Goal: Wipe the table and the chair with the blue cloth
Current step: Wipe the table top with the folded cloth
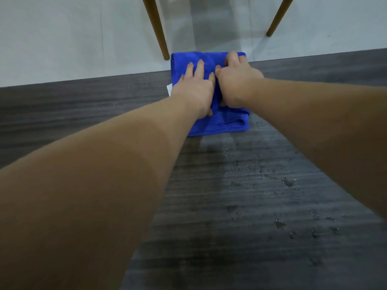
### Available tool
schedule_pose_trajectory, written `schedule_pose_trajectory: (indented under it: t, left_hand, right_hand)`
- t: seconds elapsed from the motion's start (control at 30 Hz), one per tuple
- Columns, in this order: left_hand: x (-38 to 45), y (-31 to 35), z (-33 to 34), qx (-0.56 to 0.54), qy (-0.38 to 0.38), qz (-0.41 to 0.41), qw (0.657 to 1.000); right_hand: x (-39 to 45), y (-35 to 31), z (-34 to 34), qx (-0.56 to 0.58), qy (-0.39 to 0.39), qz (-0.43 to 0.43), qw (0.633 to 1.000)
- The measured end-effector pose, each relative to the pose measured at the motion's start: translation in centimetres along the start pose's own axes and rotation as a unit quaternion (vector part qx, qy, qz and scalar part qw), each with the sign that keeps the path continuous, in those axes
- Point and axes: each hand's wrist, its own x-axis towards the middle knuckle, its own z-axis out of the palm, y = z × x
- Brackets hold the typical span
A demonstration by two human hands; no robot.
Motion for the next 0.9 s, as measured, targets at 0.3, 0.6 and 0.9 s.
schedule_pose_trajectory:
  t: [0.3,0.6,0.9]
  left_hand:
    - [-1.7,0.1,0.4,0.004,-0.023,0.003,1.0]
    - [-6.5,2.8,4.9,0.009,-0.019,-0.004,1.0]
    - [-11.2,4.9,8.5,0.009,-0.014,-0.005,1.0]
  right_hand:
    - [-1.8,0.0,0.5,-0.002,-0.009,-0.012,1.0]
    - [-7.0,0.1,3.6,-0.025,-0.012,-0.024,0.999]
    - [-12.3,-0.2,6.7,-0.044,-0.017,-0.031,0.998]
